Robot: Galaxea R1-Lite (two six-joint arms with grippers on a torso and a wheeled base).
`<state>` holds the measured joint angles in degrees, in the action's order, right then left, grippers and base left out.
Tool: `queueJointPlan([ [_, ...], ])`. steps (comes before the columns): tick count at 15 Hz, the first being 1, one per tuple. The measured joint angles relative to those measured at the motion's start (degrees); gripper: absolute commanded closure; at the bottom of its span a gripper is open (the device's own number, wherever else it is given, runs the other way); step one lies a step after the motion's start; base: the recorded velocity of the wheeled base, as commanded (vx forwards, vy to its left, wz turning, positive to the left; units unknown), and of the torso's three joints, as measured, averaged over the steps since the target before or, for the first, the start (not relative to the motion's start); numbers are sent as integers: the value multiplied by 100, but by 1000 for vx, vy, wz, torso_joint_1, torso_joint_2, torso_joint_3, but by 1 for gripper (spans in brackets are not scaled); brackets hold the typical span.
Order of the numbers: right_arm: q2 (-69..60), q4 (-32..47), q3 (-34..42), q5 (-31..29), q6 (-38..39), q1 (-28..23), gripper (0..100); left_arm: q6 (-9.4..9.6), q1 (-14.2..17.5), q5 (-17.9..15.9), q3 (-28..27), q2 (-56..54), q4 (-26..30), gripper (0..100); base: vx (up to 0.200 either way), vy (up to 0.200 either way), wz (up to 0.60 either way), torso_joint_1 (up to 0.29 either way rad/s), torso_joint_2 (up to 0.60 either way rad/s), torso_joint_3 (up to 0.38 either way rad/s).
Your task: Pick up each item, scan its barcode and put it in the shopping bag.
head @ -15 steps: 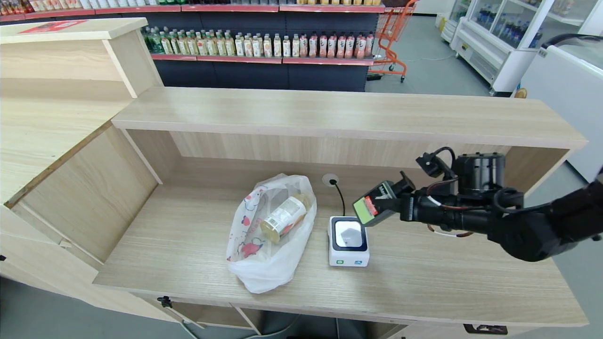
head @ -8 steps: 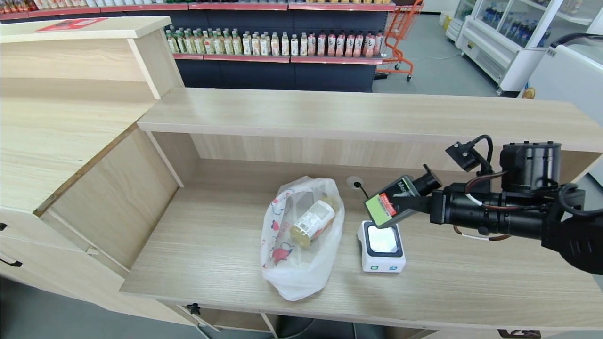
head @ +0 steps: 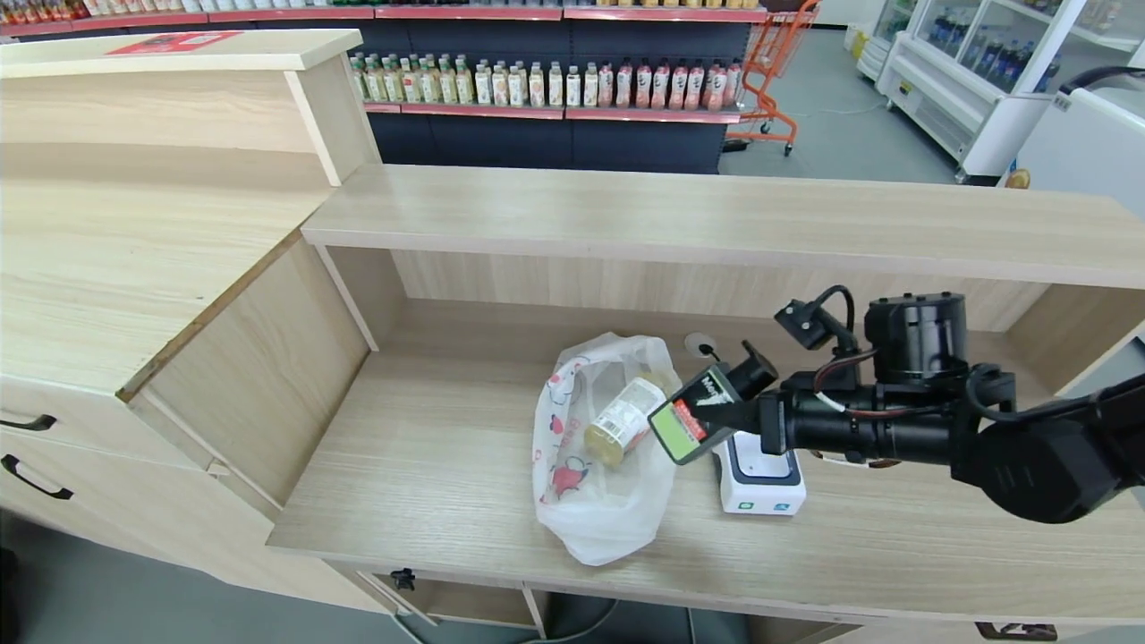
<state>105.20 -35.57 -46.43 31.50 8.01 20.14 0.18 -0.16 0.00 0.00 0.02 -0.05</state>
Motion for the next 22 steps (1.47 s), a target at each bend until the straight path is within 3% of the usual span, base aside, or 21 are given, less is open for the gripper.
queueJointPlan([
  [4,524,-61,-56,-150,-780,182,100,-2,-5,0,0,-2,-2,0,0,0,0,0,0,0],
  [9,1340,-1424,-244,-165,-1192,496,100,0,0,0,0,0,-2,0,0,0,0,0,0,0],
  [21,2472,-1897,-329,-202,-3377,761,100,0,0,0,0,0,-2,0,0,0,0,0,0,0],
  [22,2489,-1901,-329,-202,-3412,758,0,0,0,0,0,-2,-2,0,0,0,0,0,0,0],
])
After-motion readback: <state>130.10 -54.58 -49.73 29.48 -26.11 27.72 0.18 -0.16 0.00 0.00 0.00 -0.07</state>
